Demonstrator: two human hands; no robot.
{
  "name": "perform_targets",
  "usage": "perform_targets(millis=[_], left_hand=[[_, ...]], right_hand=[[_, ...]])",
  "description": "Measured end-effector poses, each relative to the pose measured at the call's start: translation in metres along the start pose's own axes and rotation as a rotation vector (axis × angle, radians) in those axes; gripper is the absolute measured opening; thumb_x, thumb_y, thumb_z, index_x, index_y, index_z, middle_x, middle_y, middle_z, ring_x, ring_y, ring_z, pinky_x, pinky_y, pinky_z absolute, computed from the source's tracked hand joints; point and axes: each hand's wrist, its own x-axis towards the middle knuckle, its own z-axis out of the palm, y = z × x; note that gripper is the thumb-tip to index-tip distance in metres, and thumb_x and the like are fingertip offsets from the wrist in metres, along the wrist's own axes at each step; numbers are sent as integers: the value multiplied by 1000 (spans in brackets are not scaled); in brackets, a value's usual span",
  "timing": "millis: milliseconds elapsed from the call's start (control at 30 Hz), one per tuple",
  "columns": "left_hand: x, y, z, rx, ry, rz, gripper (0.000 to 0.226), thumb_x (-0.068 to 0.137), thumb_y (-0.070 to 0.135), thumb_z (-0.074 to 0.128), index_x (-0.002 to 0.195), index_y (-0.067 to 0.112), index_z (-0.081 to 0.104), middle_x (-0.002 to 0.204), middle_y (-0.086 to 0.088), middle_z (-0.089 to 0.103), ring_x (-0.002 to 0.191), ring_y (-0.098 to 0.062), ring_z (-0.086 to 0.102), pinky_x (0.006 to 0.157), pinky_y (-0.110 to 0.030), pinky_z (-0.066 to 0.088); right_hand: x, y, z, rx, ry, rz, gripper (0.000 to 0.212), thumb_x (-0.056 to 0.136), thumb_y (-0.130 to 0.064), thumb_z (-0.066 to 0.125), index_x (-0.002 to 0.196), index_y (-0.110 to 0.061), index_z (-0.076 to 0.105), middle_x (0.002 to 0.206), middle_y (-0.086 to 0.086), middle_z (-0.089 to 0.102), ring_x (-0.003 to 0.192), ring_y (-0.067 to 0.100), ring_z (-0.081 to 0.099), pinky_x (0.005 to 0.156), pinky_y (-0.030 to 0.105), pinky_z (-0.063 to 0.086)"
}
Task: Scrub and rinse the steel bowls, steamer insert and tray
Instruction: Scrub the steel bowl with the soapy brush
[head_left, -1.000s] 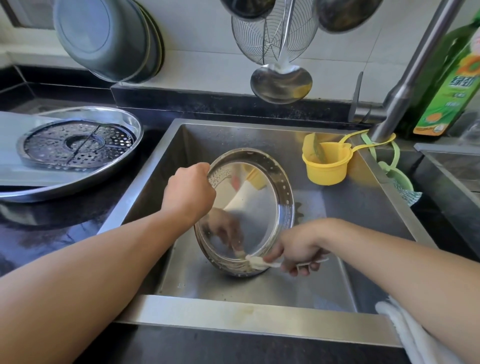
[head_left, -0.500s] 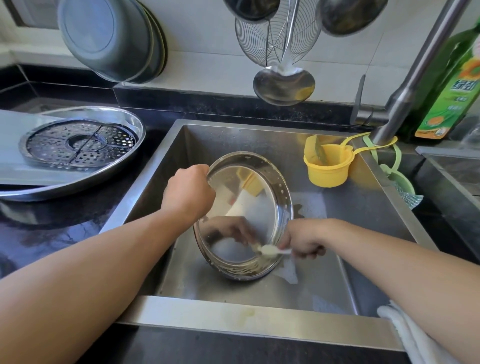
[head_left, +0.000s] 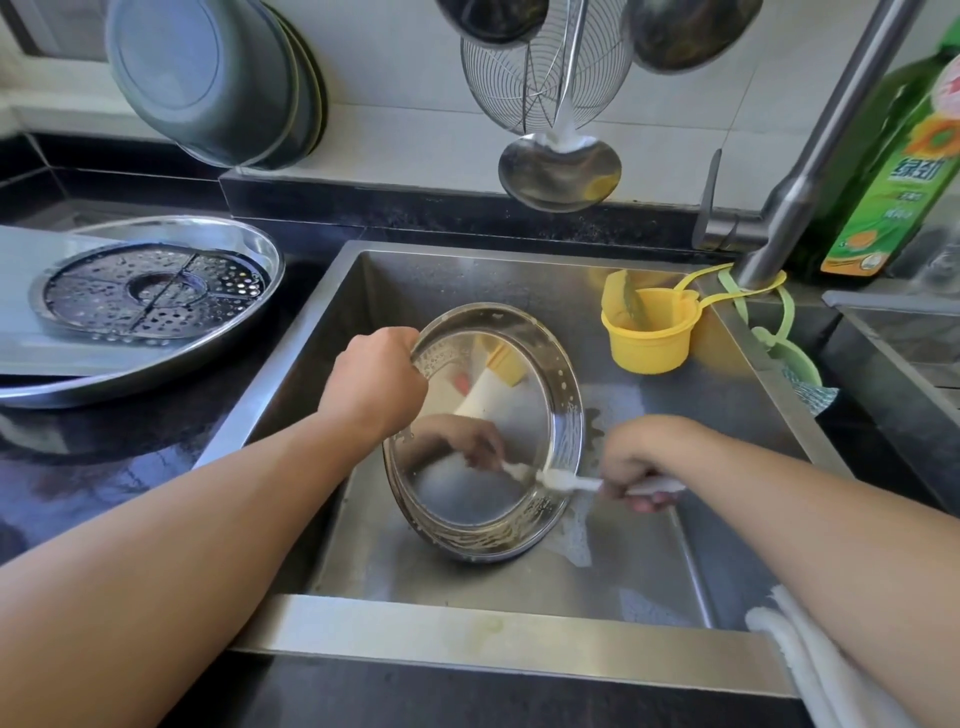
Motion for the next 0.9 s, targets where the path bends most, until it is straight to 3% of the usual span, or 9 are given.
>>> perform_targets(millis=[67,200,400,500,567,667,733,800,900], left_hand=[[-1,0,-1,1,2,4,28,87,0,49,71,23,55,72,0,62,66,-18,56,52,-28,36],[0,-1,-2,-4,-3,12,29,88,0,49,70,22,55,71,0,62,65,-18,57,51,-27,36],[-2,4,0,-11,-14,49,31,92,2,52,72,25,56,72,4,63,66,-13,58,50,-26,37],[-1,1,-1,-15,-13,39,31,89,1,51,72,25,57,72,3,63,68,-17,60,51,-27,39],[0,1,-1,-13,-18,36,28,87,0,51,73,23,59,72,1,64,69,-20,61,52,-28,41],[0,2,0,-12,-21,23,29,88,1,51,73,24,58,72,3,63,66,-15,59,50,-28,41],[-1,4,0,-10,-16,20,30,89,1,51,71,25,55,72,5,61,65,-12,56,49,-26,36],[-2,5,-1,-13,-10,22,31,90,0,51,72,25,56,71,4,61,64,-12,56,49,-26,36],[-3,5,-1,-11,-15,25,29,90,1,51,74,24,58,74,3,64,65,-13,58,49,-26,37]], right_hand=[[3,-5,2,-11,111,-50,19,99,-13,54,81,-7,59,58,7,57,48,18,56,50,23,44],[5,8,-20,300,899,-127,15,97,-17,59,108,-11,67,93,9,61,92,33,60,68,35,47],[-4,-10,2,-152,283,-54,23,74,7,55,59,-6,67,46,4,58,52,18,61,71,32,49],[-6,-1,-9,123,650,-96,19,87,-5,60,102,-6,72,91,9,66,97,31,65,73,35,46],[-2,6,-10,244,922,-112,23,95,-13,56,115,-9,66,104,11,62,96,33,58,72,37,45],[-9,0,-6,101,658,-81,23,90,-10,59,112,-9,66,119,12,66,107,33,63,75,35,48],[-8,-5,2,-51,419,-87,20,88,-4,58,106,-12,64,101,11,69,88,29,67,64,33,48],[-4,-5,2,-8,349,-98,14,92,-2,55,103,-9,60,75,8,57,60,22,54,53,30,43],[3,-1,-3,118,480,-102,25,94,-5,56,117,-5,67,85,9,60,75,27,59,63,33,47]])
